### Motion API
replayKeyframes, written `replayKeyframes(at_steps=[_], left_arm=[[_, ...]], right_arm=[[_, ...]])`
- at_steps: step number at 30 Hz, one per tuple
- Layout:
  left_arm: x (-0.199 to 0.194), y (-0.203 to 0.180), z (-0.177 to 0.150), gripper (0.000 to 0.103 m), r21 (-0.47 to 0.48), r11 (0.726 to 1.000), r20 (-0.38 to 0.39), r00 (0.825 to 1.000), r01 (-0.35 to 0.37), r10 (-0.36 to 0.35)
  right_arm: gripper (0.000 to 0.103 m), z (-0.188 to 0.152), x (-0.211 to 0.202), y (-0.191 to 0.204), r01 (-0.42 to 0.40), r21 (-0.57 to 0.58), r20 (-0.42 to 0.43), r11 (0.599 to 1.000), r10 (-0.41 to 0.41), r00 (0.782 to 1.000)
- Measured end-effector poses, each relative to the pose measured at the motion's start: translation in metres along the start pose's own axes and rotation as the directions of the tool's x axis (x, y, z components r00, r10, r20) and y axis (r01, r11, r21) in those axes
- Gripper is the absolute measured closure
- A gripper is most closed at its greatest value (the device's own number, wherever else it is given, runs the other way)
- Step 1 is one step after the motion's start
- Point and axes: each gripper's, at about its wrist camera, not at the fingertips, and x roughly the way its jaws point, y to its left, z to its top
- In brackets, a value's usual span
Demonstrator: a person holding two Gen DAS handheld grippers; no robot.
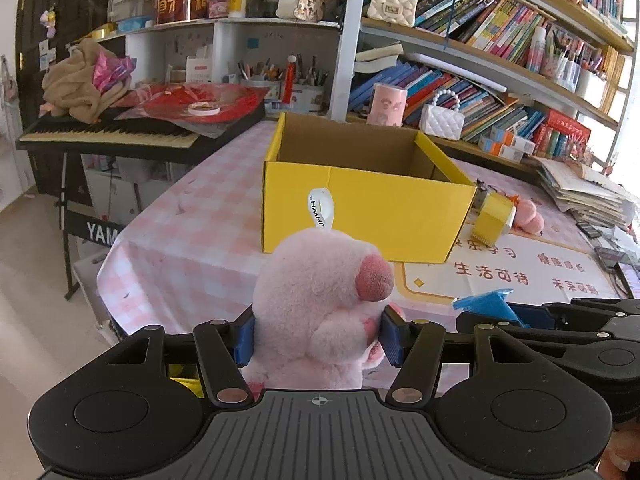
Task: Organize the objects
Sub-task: 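Carry the pig and blue object over the yellow box with both tools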
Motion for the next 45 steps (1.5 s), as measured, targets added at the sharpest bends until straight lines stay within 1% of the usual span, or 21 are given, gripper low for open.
replayKeyframes(at_steps=[14, 19, 22, 28, 33, 36, 40, 45], left_arm=[[-0.006, 0.003, 0.001, 0.044, 0.009, 1.000, 0.021, 1.000, 0.023, -0.023], [-0.009, 0.002, 0.008, 0.044, 0.027, 0.999, 0.069, 0.997, 0.025, -0.027], [-0.010, 0.003, 0.017, 0.044, 0.030, 0.999, 0.098, 0.995, 0.025, -0.028], [-0.003, 0.001, 0.047, 0.044, 0.022, 0.999, 0.155, 0.987, 0.036, -0.039], [0.010, -0.005, 0.078, 0.044, 0.041, 0.998, 0.211, 0.976, 0.040, -0.047], [0.022, -0.010, 0.096, 0.044, 0.052, 0.998, 0.233, 0.971, 0.035, -0.046], [0.047, -0.016, 0.117, 0.043, 0.046, 0.999, 0.236, 0.971, 0.023, -0.033], [0.088, -0.022, 0.133, 0.043, 0.033, 0.999, 0.193, 0.981, -0.004, -0.003]], right_arm=[[0.075, 0.001, -0.003, 0.003, 0.027, 0.009, 0.006, 1.000, -0.027, 1.000], [0.075, 0.001, -0.001, 0.004, 0.027, 0.010, 0.011, 1.000, -0.027, 1.000], [0.075, 0.009, 0.002, 0.003, 0.029, 0.019, 0.023, 0.999, -0.029, 0.999], [0.075, 0.041, 0.003, -0.007, 0.035, 0.051, 0.093, 0.998, -0.040, 0.995], [0.075, 0.081, 0.008, -0.015, 0.023, 0.059, 0.196, 0.998, -0.034, 0.980], [0.075, 0.106, 0.017, -0.021, 0.023, 0.053, 0.233, 0.998, -0.034, 0.972], [0.075, 0.132, 0.039, -0.033, 0.033, 0.039, 0.243, 0.999, -0.041, 0.969], [0.075, 0.153, 0.078, -0.051, 0.035, 0.018, 0.202, 0.999, -0.038, 0.979]])
